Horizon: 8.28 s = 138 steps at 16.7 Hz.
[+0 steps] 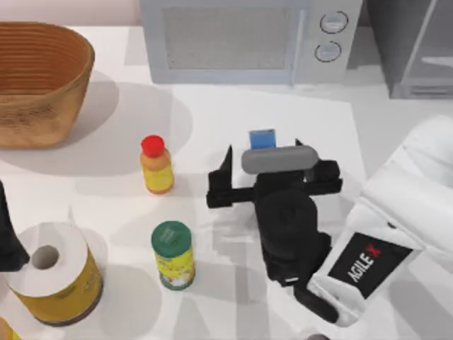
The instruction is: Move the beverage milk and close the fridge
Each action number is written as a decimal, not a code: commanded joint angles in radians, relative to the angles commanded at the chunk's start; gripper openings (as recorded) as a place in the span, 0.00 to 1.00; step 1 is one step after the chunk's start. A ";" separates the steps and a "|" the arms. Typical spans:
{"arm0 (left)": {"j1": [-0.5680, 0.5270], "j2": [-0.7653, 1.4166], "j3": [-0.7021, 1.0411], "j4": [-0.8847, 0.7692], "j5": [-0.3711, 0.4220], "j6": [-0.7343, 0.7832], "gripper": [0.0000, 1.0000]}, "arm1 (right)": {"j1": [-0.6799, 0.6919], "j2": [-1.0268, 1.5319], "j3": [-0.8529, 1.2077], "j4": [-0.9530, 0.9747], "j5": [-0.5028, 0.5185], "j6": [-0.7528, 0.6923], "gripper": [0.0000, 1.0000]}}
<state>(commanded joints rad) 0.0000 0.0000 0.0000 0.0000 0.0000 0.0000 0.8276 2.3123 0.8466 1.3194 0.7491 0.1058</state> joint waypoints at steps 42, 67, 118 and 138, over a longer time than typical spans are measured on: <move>0.000 0.000 0.000 0.000 0.000 0.000 1.00 | -0.065 -0.051 0.112 -0.153 -0.066 -0.010 0.00; 0.000 0.000 0.000 0.000 0.000 0.000 1.00 | -0.829 -0.766 -0.419 -0.214 -0.725 -0.092 0.00; 0.000 0.000 0.000 0.000 0.000 0.000 1.00 | -1.035 -0.056 0.415 -0.421 -0.965 -0.112 1.00; 0.000 0.000 0.000 0.000 0.000 0.000 1.00 | -0.881 -1.756 -0.509 -1.079 -0.809 -0.110 1.00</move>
<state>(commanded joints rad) 0.0000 0.0000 0.0000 0.0000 0.0000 0.0000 -0.0532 0.5561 0.3381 0.2405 -0.0603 -0.0039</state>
